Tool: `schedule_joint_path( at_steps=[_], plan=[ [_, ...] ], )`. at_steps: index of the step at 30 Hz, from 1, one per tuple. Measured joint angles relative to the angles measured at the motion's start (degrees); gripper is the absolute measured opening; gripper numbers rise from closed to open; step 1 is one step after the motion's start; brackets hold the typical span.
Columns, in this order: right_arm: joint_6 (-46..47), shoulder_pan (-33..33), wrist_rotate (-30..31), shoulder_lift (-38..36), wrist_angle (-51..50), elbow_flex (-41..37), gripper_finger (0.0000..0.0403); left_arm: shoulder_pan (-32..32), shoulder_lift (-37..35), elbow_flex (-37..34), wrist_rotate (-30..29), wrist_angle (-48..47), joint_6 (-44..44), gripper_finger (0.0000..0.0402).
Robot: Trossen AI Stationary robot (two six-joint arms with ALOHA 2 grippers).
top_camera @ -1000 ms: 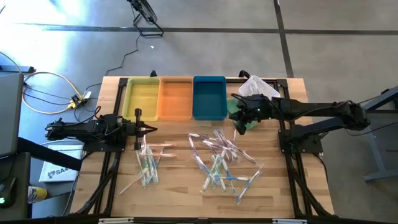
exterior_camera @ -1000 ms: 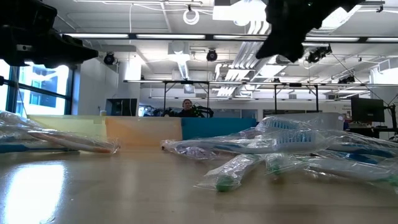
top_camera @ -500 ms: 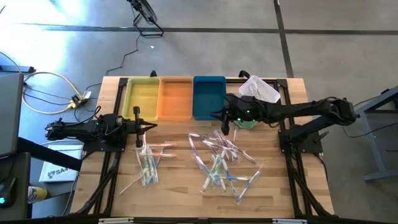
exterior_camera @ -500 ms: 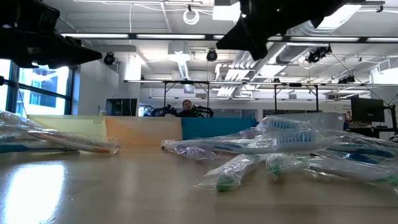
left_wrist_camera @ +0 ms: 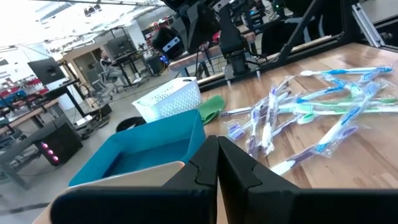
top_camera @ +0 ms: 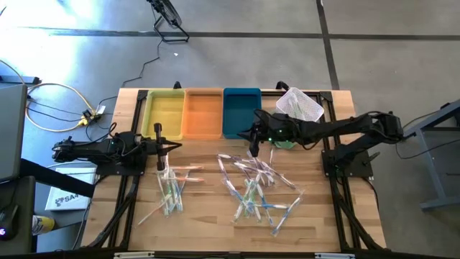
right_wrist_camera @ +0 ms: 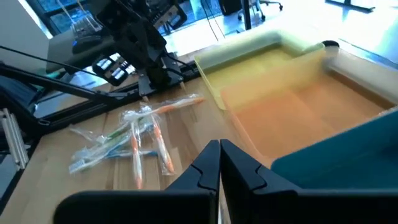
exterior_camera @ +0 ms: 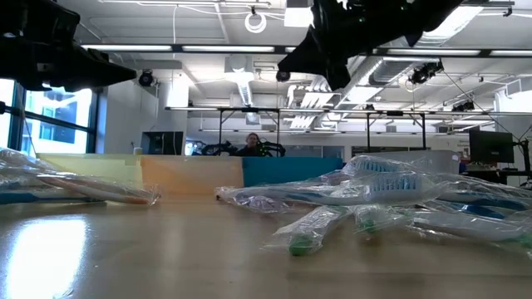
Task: Pick & Place Toothbrushes
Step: Put the purple toothbrush into the blue bin
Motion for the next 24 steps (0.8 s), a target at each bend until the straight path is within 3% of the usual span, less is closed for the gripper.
schedule_joint_path(
  at_steps=[5,14,24],
  plan=[
    [-1.3,-0.1,-1.6,0.0,0.4,1.4,0.0003,0.0,0.0,0.0,0.0,0.0,0.0,0.0],
    [-4.9,1.7,2.5,0.4,-25.8,13.6,0.0002,0.0,0.0,0.0,-0.6,0.0,1.5,0.0],
    [-4.0,2.5,1.0,1.9,-39.0,13.9,0.0002,0.0,0.0,0.0,-0.8,0.0,1.5,0.0]
  ],
)
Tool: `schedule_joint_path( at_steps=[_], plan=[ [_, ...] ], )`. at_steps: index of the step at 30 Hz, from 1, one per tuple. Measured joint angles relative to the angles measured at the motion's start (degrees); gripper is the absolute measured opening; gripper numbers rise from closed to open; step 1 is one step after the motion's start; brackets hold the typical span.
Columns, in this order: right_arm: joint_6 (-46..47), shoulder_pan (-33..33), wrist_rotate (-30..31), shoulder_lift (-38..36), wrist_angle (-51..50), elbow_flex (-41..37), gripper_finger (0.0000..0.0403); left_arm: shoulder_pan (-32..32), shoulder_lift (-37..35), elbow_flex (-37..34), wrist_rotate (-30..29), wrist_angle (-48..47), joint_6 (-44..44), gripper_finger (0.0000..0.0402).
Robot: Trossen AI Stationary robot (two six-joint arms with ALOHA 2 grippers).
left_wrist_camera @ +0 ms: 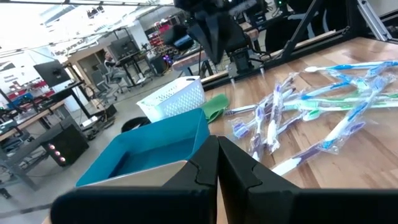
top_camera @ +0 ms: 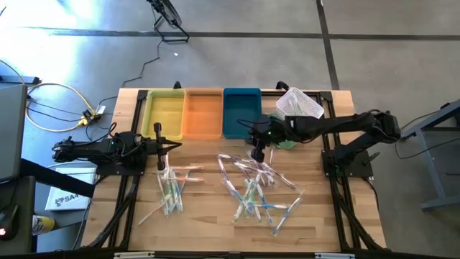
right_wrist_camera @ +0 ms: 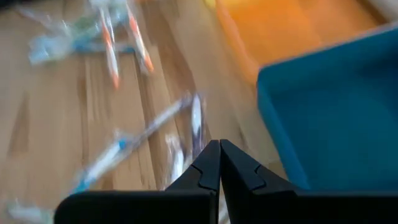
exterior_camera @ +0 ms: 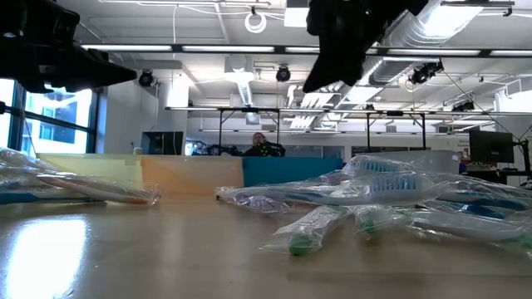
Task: Pick & Place Toothbrushes
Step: Put the purple toothbrush into the blue bin
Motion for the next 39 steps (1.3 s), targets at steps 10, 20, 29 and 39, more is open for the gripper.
schedule_joint_path(
  at_steps=[10,20,29,39],
  plan=[
    [-1.1,0.0,-11.3,4.5,-4.9,-0.4,0.0002,0.0,0.0,0.0,-0.1,0.0,0.0,0.0],
    [-5.1,3.1,-14.8,8.6,-7.9,-0.4,0.0002,0.0,0.0,0.0,-0.1,-0.1,-0.2,0.0],
    [-1.9,6.0,-6.3,10.8,-8.0,-0.4,0.0037,0.0,0.0,0.0,-0.1,-0.1,-0.2,0.0],
    [-1.4,8.4,-4.9,11.8,-8.4,-0.4,0.012,0.0,0.0,0.0,0.1,-0.1,-0.2,0.0]
  ],
)
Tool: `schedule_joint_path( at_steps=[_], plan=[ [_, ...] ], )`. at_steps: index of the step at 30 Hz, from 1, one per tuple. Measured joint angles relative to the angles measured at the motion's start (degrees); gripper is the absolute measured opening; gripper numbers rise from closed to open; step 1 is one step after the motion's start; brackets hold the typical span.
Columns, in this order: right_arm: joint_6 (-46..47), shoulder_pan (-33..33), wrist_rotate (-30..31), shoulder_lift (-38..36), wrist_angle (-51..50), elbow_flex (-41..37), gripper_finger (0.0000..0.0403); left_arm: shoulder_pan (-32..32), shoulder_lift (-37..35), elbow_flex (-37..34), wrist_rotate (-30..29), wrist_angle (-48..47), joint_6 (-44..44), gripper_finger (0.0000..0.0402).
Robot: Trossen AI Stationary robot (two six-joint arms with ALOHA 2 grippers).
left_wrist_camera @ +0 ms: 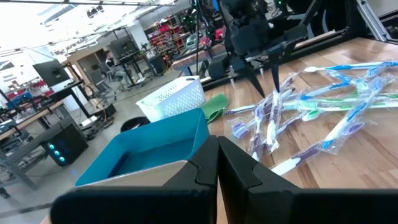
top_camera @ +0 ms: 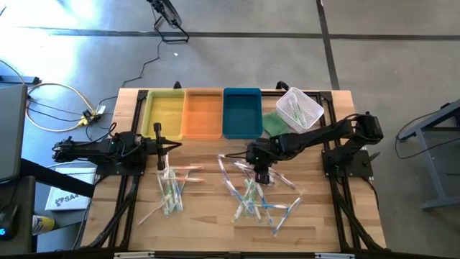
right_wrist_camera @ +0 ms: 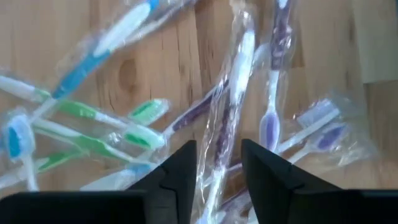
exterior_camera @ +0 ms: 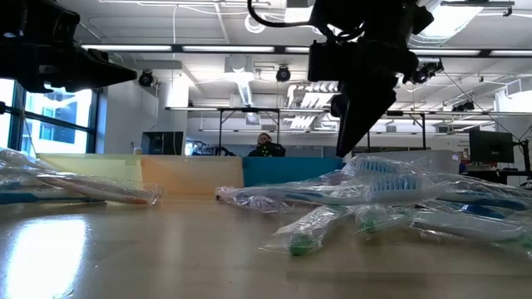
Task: Pick & Place Toothbrushes
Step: Put the purple toothbrush into the blue bin
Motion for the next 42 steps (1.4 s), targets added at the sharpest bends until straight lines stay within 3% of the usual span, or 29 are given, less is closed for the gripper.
schedule_joint_path(
  at_steps=[21,35,42],
  plan=[
    [1.4,0.3,2.7,6.5,-0.3,0.0,0.0114,0.0,0.0,0.0,0.4,0.0,0.0,0.0],
    [1.4,0.3,2.1,8.3,0.3,0.1,0.0069,0.0,0.0,0.0,0.5,0.0,0.0,0.0],
    [1.4,0.3,2.2,8.2,0.2,0.0,0.0019,0.0,0.0,0.0,0.5,-0.1,0.0,0.0]
  ],
)
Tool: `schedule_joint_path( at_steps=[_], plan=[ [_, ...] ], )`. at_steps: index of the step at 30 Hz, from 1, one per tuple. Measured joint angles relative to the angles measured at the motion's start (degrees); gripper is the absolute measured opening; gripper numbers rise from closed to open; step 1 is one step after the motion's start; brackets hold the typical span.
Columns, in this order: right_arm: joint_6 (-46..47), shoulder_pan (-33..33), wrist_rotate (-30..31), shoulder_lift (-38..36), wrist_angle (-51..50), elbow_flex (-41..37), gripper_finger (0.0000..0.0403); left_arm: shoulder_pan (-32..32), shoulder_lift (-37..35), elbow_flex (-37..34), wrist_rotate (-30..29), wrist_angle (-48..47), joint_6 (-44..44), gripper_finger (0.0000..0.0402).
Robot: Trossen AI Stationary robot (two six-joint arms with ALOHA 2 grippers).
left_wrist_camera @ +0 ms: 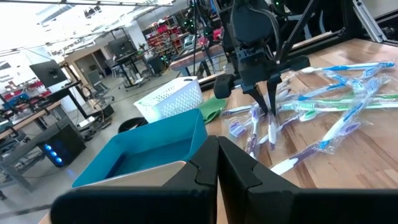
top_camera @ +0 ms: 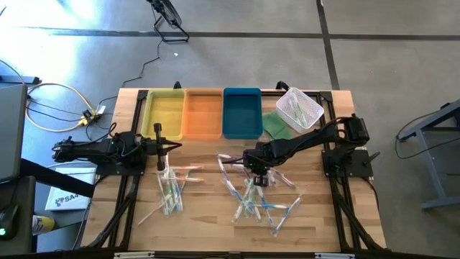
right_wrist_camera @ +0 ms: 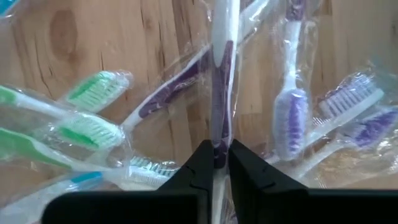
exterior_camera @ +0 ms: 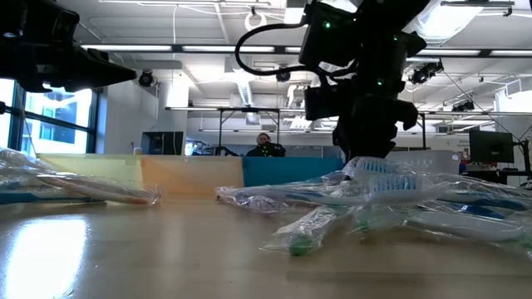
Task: Pick & Place Toothbrushes
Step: Put the purple toothbrush into the blue bin
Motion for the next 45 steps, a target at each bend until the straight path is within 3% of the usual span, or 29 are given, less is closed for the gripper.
schedule_joint_path(
  at_steps=[14,23,32,37,45],
  plan=[
    [-1.9,-0.5,-0.7,-2.4,-0.7,1.2,0.0017,0.0,0.0,0.0,0.0,0.0,0.0,0.0],
    [-1.4,-3.3,-0.9,-12.3,1.6,1.4,0.0017,0.0,0.0,0.0,0.0,0.1,-0.2,0.0],
    [0.2,-5.8,10.7,-21.1,11.4,1.5,0.0017,0.0,0.0,0.0,0.0,0.1,-0.2,0.0],
    [-0.2,-7.1,19.5,-22.0,17.6,1.5,0.0017,0.0,0.0,0.0,0.0,0.1,-0.2,0.0],
    [-0.5,-10.2,27.5,-21.5,27.3,1.5,0.0017,0.0,0.0,0.0,0.0,0.1,-0.2,0.0]
  ],
)
